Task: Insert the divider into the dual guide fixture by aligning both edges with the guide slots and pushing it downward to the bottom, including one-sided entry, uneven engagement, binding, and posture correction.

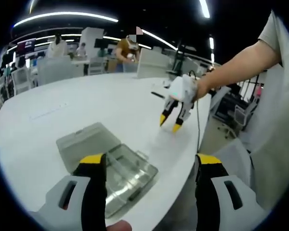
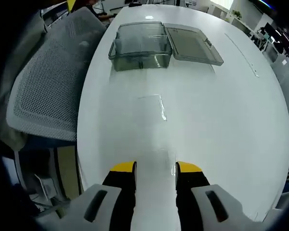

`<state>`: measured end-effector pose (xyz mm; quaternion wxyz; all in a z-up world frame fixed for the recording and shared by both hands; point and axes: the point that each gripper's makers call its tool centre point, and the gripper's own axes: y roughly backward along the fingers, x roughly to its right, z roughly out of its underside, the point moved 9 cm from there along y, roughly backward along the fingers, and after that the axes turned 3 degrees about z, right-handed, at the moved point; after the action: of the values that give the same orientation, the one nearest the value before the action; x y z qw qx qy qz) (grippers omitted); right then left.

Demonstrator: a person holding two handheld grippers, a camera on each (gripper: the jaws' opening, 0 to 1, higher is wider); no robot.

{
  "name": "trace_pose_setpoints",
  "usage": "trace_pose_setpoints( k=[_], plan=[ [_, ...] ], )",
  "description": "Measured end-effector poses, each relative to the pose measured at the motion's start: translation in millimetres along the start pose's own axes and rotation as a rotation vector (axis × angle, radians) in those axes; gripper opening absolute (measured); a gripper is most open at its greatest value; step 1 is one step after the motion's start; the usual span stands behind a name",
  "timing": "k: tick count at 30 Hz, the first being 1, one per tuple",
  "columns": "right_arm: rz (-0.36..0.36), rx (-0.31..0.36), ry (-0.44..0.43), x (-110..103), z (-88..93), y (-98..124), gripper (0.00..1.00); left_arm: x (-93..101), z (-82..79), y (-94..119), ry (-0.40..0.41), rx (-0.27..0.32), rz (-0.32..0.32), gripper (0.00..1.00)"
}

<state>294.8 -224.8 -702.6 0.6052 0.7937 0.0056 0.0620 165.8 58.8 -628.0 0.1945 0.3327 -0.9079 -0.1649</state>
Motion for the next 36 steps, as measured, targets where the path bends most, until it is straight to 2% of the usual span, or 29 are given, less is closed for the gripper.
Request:
trace_pose_setpoints(
  k=[25, 36],
  plan=[
    [0.045, 0.064, 0.095, -29, -55.5, 26, 0.27, 3.2, 1.4, -18, 0.042, 0.008, 0.046, 0.65],
    [0.07, 0.111, 0.114, -41, -77.8, 34, 0.27, 5.7, -1.5, -28, 0.115, 0.029, 0.07, 0.51]
  ],
)
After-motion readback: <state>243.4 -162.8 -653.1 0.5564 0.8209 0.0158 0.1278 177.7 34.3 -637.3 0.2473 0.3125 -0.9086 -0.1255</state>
